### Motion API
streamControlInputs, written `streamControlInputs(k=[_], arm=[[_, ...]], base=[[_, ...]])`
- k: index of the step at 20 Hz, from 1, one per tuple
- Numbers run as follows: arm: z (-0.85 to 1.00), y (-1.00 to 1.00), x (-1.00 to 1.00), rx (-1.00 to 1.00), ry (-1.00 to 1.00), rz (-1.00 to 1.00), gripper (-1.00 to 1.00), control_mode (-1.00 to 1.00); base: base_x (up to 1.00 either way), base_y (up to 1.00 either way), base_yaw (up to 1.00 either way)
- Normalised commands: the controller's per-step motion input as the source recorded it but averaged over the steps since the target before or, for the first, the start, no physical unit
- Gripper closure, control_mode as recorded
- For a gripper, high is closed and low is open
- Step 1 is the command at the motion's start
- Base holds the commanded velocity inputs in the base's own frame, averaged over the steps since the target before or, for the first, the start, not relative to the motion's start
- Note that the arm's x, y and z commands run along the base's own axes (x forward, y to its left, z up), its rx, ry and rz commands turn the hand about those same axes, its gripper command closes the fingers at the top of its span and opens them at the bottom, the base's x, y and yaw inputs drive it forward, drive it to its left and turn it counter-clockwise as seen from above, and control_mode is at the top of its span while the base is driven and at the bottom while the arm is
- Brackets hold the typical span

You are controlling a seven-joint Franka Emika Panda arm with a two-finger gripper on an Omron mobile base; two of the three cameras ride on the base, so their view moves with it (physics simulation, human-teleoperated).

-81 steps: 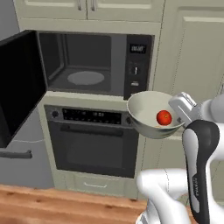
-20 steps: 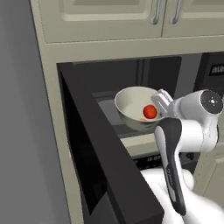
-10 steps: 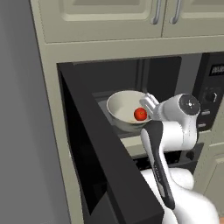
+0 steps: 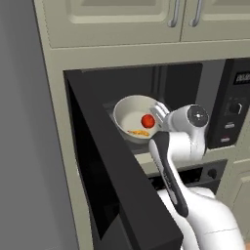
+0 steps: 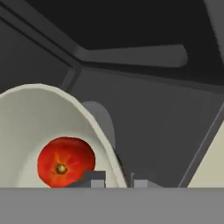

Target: Place the bowl containing the tomato and shrimp in the microwave. Close the microwave door and press the start button to microwave the meal.

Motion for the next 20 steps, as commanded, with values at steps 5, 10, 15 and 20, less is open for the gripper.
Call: streamControlInputs(k=[5, 10, 15, 20], arm=[[0.0, 0.04, 0.54, 0.0, 0.0, 0.0, 1.0, -1.0], [0.0, 0.07, 0.08, 0.0, 0.0, -0.02, 1.0, -1.0], [0.0, 0.14, 0.0, 0.0, -0.01, -0.12, 1.0, -1.0], [0.0, 0.17, 0.15, 0.0, -0.03, -0.14, 1.0, -1.0]], base=[[0.0, 0.0, 0.0], [0.0, 0.0, 0.0], [0.0, 0.0, 0.0], [0.0, 0.0, 0.0]])
